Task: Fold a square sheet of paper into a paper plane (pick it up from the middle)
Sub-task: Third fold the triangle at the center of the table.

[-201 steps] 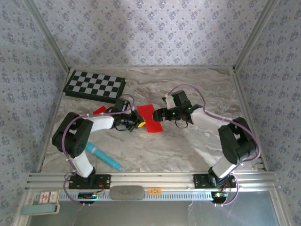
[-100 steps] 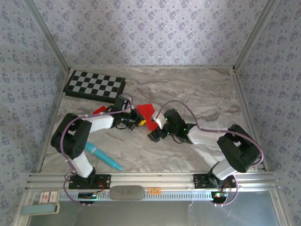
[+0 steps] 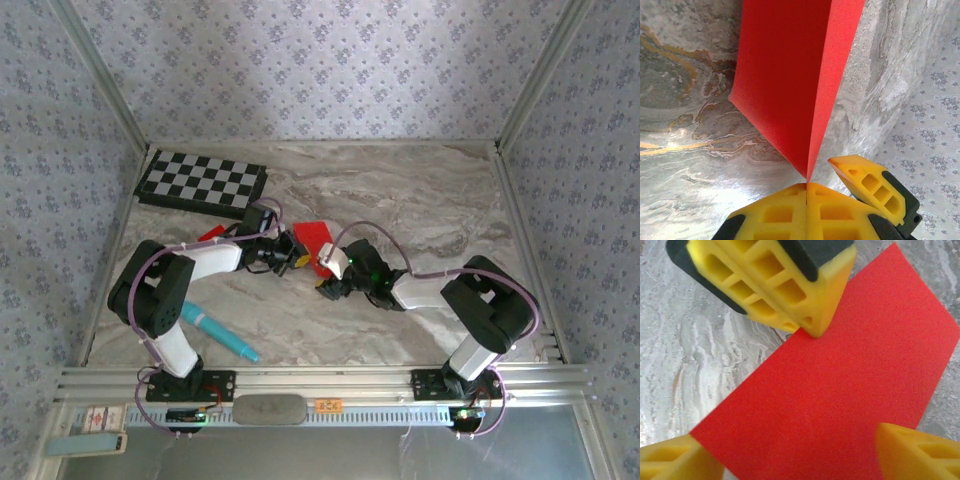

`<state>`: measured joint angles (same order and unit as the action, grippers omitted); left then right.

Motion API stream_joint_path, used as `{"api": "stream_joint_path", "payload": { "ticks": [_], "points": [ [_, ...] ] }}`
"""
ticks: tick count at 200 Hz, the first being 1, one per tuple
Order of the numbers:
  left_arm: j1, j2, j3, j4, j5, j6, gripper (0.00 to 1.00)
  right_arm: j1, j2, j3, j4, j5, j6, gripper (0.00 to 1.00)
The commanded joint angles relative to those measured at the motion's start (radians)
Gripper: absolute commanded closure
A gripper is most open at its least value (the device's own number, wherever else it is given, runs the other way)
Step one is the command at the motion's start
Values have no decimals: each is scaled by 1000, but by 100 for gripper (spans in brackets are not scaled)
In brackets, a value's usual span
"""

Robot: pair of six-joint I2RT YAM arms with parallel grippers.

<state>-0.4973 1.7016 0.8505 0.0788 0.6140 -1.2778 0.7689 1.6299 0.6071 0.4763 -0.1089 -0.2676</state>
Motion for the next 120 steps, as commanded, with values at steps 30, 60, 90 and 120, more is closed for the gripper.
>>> {"api": "stream_joint_path", "payload": {
  "ticks": [30, 60, 90, 120],
  "points": [
    [5, -3, 25, -24, 18, -2, 100, -1, -50, -36, 70, 7, -37, 47],
    [5, 5, 27, -27, 17, 0, 100, -6, -69, -36, 42, -56, -38, 57],
    [6, 5, 27, -33, 17, 1, 100, -7, -63, -29, 40, -80, -26, 61],
    [5, 0, 23, -46, 8, 6, 100, -9, -58, -13, 12, -114, -24, 76]
  ]
}}
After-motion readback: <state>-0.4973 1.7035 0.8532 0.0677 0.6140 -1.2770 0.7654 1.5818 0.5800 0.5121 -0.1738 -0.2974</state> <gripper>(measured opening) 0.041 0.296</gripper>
